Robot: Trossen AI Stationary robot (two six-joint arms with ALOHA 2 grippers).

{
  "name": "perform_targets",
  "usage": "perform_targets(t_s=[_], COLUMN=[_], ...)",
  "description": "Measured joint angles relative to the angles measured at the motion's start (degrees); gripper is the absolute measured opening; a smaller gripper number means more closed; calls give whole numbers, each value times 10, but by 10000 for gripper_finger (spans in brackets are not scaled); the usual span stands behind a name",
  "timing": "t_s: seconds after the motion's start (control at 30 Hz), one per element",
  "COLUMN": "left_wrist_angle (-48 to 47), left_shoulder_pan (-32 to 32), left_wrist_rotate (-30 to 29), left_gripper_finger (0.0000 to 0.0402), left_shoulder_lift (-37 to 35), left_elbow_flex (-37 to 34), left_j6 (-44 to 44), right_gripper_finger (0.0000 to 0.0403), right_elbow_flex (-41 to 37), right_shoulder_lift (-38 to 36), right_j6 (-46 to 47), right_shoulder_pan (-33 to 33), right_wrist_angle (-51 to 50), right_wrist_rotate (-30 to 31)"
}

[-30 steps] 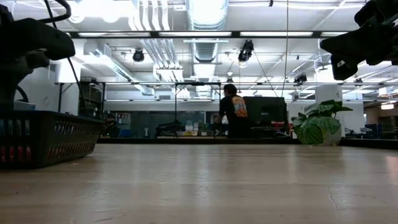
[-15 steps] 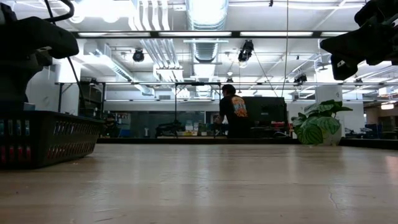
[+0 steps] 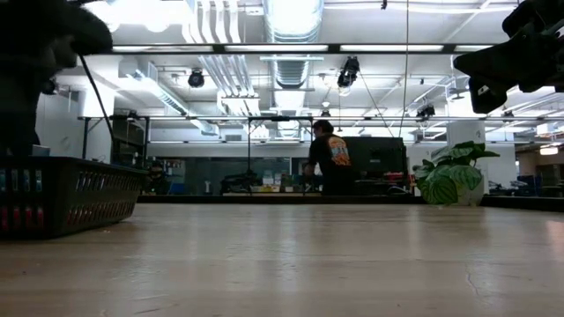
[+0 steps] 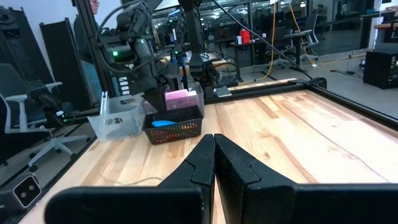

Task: Pick & Place Paint Supplies
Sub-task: Return to Home Position

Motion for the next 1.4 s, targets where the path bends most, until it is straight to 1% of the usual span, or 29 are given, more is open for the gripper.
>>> perform_targets(t_s=[0.07, 0.17, 0.23, 0.3, 0.37, 0.43, 0.53, 0.6, 0.67, 0.73, 0.87, 0.93, 1.0, 1.07, 1.13, 1.23, 1.33, 1.4], left_wrist_angle=[-20, -52, -66, -84, -90, -89, -69, -38, 0, 40, 112, 156, 208, 260, 309, 397, 515, 585], left_shoulder_pan=[0, 0, 0, 0, 0, 0, 2, 4, 9, 18, 38, 50, 68, 92, 122, 168, 211, 239], left_wrist_rotate=[-2, -21, -46, -85, -138, -213, -333, -403, -448, -468, -461, -460, -444, -413, -367, -279, -185, -110], left_gripper_finger=[97, 97, 97, 97, 97, 97, 97, 97, 97, 97, 97, 97, 97, 97, 97, 97, 97, 97], left_shoulder_lift=[0, 0, 0, 0, -1, -1, -1, -1, -1, -1, -3, -3, -3, -3, -3, -3, -3, -4], left_elbow_flex=[19, 50, 70, 88, 101, 106, 104, 100, 98, 97, 97, 97, 97, 97, 97, 88, 57, 35], left_j6=[0, 10, 34, 58, 90, 140, 237, 307, 387, 464, 556, 618, 683, 756, 834, 927, 1029, 1088], right_gripper_finger=[9, 9, 9, 9, 9, 9, 9, 9, 9, 9, 9, 9, 9, 9, 9, 9, 9, 9], right_elbow_flex=[0, 0, 0, 0, 0, 0, 0, 0, 0, 0, 0, 0, 0, 0, 0, 0, 0, 0], right_shoulder_lift=[0, 0, 0, 0, 0, 0, 0, 0, 0, 0, 0, 0, 0, 0, 0, 0, 0, 0], right_j6=[0, 0, 0, 0, 0, 0, 0, 0, 0, 0, 0, 0, 0, 0, 0, 0, 0, 0], right_shoulder_pan=[0, 0, 0, 0, 0, 0, 0, 0, 0, 0, 0, 0, 0, 0, 0, 0, 0, 0], right_wrist_angle=[0, 0, 0, 0, 0, 0, 0, 0, 0, 0, 0, 0, 0, 0, 0, 0, 0, 0], right_wrist_rotate=[0, 0, 0, 0, 0, 0, 0, 0, 0, 0, 0, 0, 0, 0, 0, 0, 0, 0])
